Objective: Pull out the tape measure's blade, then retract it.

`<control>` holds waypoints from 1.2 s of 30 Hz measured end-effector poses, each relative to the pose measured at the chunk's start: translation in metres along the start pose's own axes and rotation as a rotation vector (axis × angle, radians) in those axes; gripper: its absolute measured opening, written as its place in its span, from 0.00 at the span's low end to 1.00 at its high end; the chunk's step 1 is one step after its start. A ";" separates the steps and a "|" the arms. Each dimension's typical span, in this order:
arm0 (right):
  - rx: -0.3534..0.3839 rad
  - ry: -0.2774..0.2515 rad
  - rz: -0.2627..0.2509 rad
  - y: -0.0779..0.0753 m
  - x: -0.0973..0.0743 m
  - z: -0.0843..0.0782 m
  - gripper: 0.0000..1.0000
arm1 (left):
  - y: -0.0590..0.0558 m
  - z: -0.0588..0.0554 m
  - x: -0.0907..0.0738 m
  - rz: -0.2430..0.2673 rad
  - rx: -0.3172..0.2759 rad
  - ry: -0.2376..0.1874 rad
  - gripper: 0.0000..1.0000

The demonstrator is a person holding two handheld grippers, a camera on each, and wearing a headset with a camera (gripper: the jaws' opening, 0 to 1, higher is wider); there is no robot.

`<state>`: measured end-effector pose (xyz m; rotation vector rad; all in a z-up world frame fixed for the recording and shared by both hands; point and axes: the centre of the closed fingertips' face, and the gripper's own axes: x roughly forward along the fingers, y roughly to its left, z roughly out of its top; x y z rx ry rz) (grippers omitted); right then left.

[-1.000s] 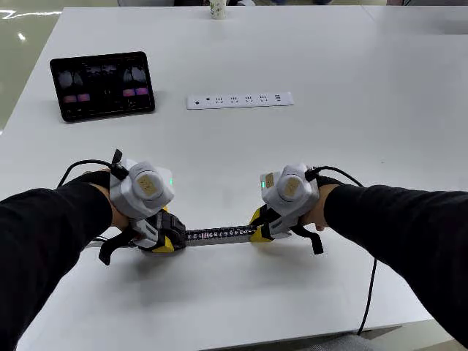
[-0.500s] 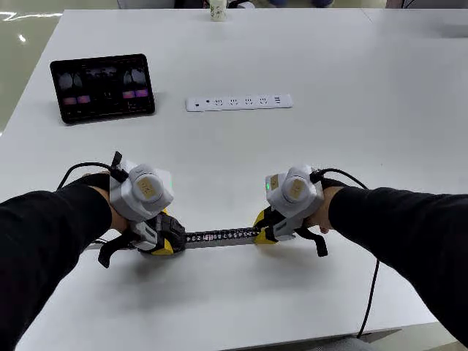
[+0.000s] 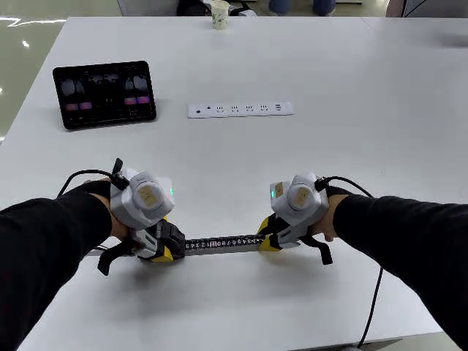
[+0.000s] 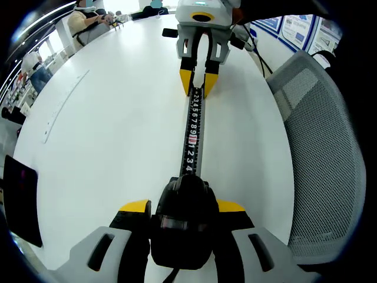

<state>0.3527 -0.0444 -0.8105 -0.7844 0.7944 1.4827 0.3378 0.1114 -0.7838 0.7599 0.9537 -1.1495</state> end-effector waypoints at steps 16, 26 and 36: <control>-0.002 0.009 -0.003 -0.002 -0.003 -0.006 0.11 | 0.002 -0.001 0.002 0.000 -0.002 -0.001 0.35; -0.001 0.014 -0.005 -0.002 -0.006 -0.010 0.10 | 0.003 -0.002 0.002 -0.001 -0.005 -0.002 0.35; 0.001 0.015 -0.005 -0.002 -0.008 -0.013 0.10 | 0.002 -0.002 0.002 0.000 -0.006 -0.002 0.35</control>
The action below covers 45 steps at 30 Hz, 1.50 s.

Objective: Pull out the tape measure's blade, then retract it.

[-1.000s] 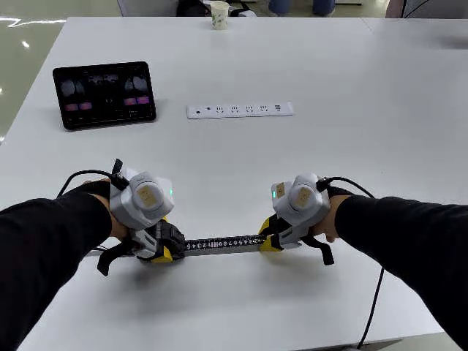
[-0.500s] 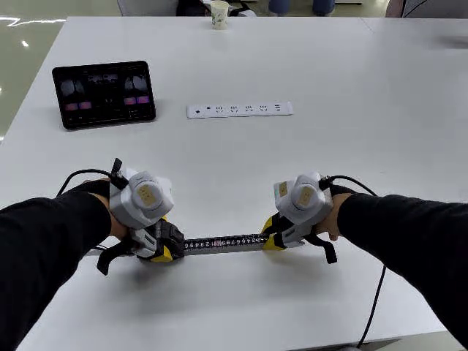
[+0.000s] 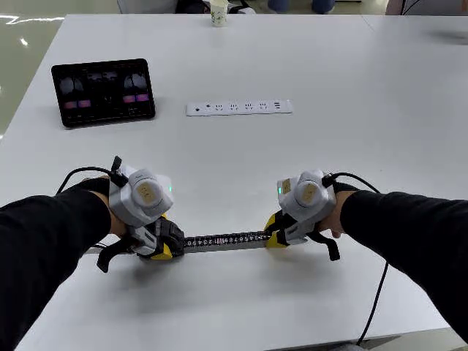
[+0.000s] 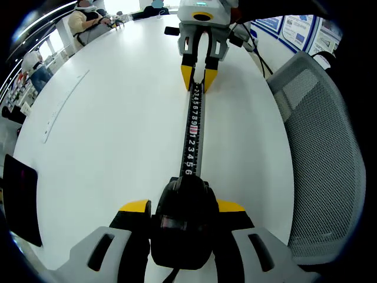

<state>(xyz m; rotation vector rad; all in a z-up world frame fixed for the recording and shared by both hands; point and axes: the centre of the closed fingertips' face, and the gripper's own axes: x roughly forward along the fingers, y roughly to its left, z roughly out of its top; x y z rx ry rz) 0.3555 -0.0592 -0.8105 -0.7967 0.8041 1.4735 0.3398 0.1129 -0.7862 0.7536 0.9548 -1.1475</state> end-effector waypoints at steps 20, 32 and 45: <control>0.005 0.001 -0.002 0.000 -0.005 -0.006 0.10 | -0.003 0.002 -0.002 0.002 -0.001 0.001 0.35; 0.009 0.002 -0.005 -0.001 -0.007 -0.009 0.10 | -0.004 0.002 -0.003 0.002 0.000 0.001 0.36; 0.018 0.006 -0.007 -0.001 -0.009 -0.012 0.10 | -0.001 0.002 -0.002 0.003 0.000 0.001 0.36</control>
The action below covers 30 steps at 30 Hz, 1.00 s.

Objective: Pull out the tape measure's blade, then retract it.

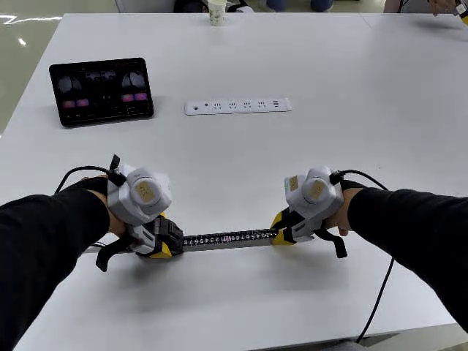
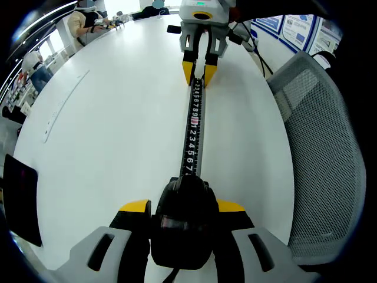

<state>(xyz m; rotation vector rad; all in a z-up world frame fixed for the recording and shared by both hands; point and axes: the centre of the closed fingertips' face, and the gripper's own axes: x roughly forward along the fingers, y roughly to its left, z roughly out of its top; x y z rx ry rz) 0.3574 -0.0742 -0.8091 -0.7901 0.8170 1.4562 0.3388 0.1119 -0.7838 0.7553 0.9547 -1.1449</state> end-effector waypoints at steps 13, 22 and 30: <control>-0.001 0.008 -0.003 -0.001 -0.003 -0.005 0.10 | 0.002 -0.001 0.001 0.000 -0.001 0.000 0.36; 0.005 0.010 -0.006 -0.002 -0.006 -0.010 0.10 | 0.003 -0.001 0.002 0.000 -0.001 0.000 0.36; 0.006 0.021 -0.005 -0.002 -0.008 -0.014 0.10 | 0.002 -0.001 0.002 0.001 -0.001 0.001 0.36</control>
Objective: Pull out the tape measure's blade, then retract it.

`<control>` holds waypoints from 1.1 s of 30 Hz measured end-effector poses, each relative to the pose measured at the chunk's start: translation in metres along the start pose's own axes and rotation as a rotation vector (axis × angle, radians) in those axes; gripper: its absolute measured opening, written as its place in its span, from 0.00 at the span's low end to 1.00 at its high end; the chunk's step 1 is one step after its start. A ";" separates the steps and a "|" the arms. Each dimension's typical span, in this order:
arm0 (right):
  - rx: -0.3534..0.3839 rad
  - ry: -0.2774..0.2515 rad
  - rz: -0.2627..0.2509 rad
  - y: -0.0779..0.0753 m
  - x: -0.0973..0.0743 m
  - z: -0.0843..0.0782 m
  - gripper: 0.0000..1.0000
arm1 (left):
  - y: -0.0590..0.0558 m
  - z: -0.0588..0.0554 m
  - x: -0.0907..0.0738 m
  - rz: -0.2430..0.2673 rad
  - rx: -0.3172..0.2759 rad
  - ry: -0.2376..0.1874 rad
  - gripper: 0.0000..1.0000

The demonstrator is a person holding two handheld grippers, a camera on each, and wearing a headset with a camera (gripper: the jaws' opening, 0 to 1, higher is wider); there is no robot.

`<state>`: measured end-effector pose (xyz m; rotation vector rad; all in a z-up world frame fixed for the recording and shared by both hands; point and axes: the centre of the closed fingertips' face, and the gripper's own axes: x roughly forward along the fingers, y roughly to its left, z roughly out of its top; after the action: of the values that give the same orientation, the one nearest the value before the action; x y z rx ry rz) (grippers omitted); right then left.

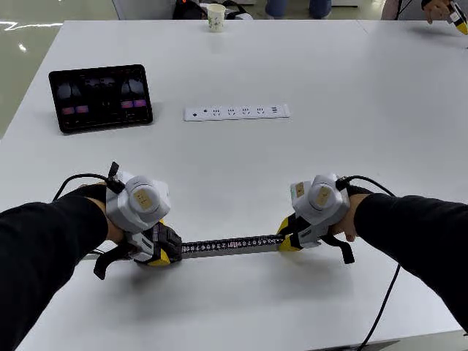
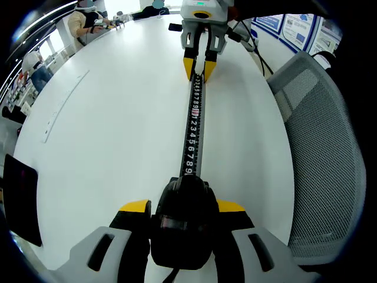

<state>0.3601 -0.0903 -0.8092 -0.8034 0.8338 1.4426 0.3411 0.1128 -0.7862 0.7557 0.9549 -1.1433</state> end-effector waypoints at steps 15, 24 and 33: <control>0.020 0.000 -0.003 0.000 -0.002 -0.002 0.11 | 0.000 0.000 0.000 0.001 -0.003 -0.006 0.36; 0.027 0.041 0.016 -0.002 0.000 0.000 0.11 | -0.003 0.002 -0.001 0.005 -0.008 -0.008 0.36; 0.017 0.083 0.009 -0.001 0.001 0.000 0.13 | -0.004 0.003 -0.002 -0.006 0.009 -0.006 0.36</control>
<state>0.3613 -0.0903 -0.8099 -0.8530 0.9125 1.4159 0.3375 0.1098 -0.7831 0.7568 0.9478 -1.1550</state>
